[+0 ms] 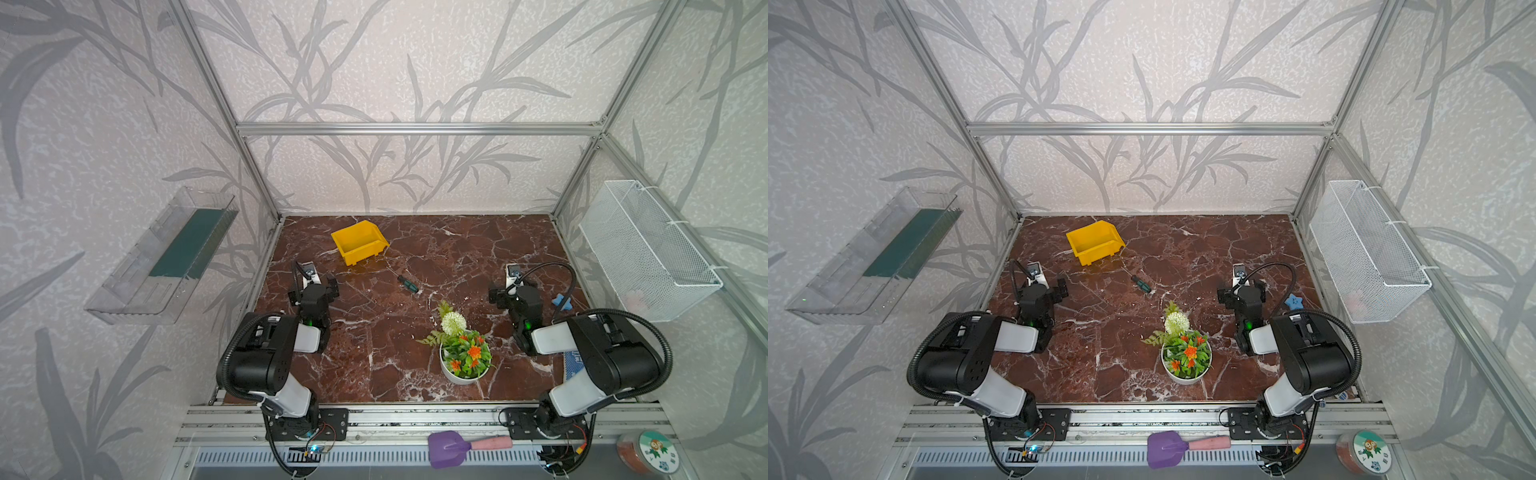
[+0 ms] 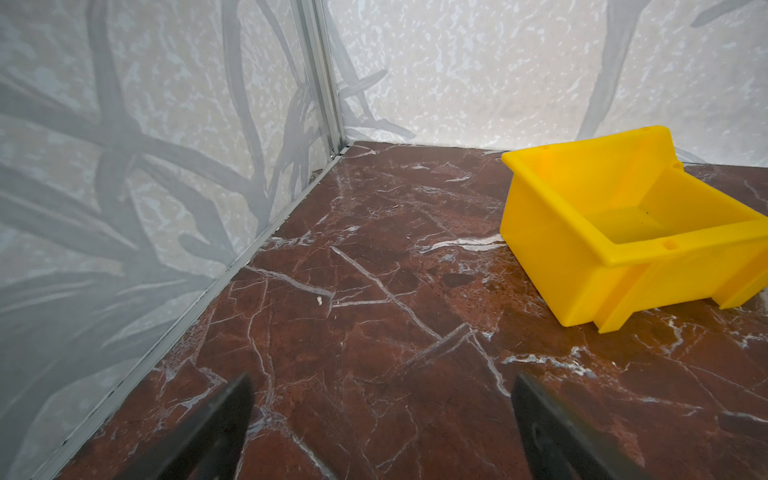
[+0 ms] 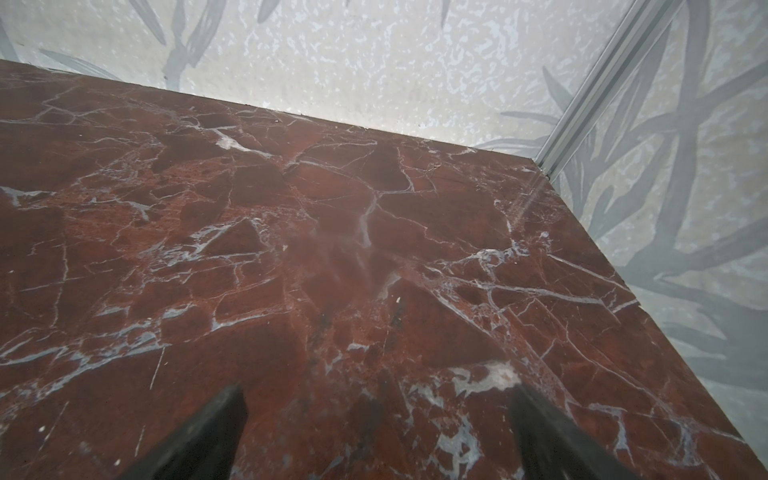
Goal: Put the screwdriver in the bin
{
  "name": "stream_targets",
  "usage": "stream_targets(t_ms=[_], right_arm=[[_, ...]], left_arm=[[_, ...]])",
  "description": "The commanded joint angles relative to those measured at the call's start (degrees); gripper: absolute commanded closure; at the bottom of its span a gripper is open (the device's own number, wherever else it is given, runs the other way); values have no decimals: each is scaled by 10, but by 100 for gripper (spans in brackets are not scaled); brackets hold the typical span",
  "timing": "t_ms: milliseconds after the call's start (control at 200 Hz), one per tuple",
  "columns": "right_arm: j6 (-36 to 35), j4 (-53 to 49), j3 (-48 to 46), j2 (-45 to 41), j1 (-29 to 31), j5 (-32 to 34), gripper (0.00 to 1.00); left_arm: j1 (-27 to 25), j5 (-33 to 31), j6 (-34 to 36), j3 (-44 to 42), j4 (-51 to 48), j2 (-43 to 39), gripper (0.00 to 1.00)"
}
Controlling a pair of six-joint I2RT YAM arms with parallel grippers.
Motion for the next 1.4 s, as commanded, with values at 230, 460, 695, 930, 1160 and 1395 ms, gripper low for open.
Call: stream_targets(t_ms=[230, 460, 695, 930, 1160, 1395], right_arm=[[2, 2, 15, 2, -5, -2, 1], [1, 11, 10, 1, -5, 2, 1], [1, -101, 14, -114, 7, 38, 1], [-12, -146, 19, -231, 55, 94, 1], [199, -336, 98, -300, 34, -62, 1], [167, -480, 229, -244, 73, -134, 1]], left_arm=[[2, 4, 0, 9, -6, 2, 1], [-3, 1, 12, -7, 21, -10, 1], [-46, 18, 60, 1, -154, -191, 1], [-156, -55, 81, -2, -203, -299, 1], [-217, -15, 2, 78, -326, -301, 1], [-224, 0, -251, 260, -640, -270, 1]])
